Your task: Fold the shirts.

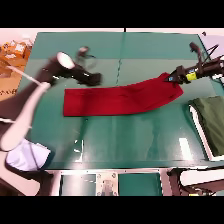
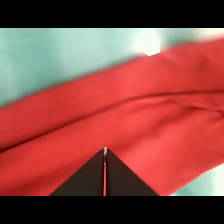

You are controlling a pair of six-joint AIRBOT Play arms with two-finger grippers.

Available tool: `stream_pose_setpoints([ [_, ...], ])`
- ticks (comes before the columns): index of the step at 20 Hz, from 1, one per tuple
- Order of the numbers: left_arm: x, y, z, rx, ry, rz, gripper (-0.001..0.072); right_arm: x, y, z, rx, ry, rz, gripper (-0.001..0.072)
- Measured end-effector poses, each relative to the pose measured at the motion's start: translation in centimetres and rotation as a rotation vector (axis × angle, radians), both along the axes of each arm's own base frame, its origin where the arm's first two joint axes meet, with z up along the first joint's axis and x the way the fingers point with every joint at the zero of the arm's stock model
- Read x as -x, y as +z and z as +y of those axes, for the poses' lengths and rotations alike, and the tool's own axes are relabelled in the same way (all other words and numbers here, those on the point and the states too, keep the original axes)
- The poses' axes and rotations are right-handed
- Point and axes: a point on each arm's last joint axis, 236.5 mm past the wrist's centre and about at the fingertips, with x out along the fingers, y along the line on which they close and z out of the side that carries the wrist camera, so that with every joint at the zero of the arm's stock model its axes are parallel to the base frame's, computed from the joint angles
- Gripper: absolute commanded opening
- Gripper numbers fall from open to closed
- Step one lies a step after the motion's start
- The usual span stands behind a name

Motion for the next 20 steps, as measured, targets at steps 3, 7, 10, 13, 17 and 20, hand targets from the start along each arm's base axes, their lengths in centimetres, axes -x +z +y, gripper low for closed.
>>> stream_pose_setpoints([
  [3, 3.2, -3.0, -9.2, 0.081, -0.091, -0.002, 0.0027, 1.3, 4.0, 1.4, 0.021, 0.033, -0.056, 0.0019],
  [7, 6.3, -5.8, -14.8, 0.122, -0.138, 0.02, 0.0028, 2.5, 7.2, 2.6, 0.029, 0.05, -0.077, 0.0019],
  [10, 7.0, -6.6, -15.5, 0.125, -0.15, 0.039, 0.0027, 3.1, 8.1, 3.2, 0.029, 0.055, -0.079, 0.0019],
  [13, 7.1, -6.3, -13.7, 0.101, -0.218, 0.089, 0.0026, 3.4, 8.6, 4.0, 0.026, 0.065, -0.076, 0.0019],
  [17, 4.5, -3.3, -6.6, -0.024, -0.289, 0.113, 0.0026, 3.9, 8.9, 6.6, 0.008, 0.101, -0.065, 0.0019],
  [20, 1.2, 0.4, 1.6, -0.19, -0.248, 0.098, 0.0027, 3.8, 9.1, 10.7, -0.014, 0.135, -0.078, 0.0019],
])
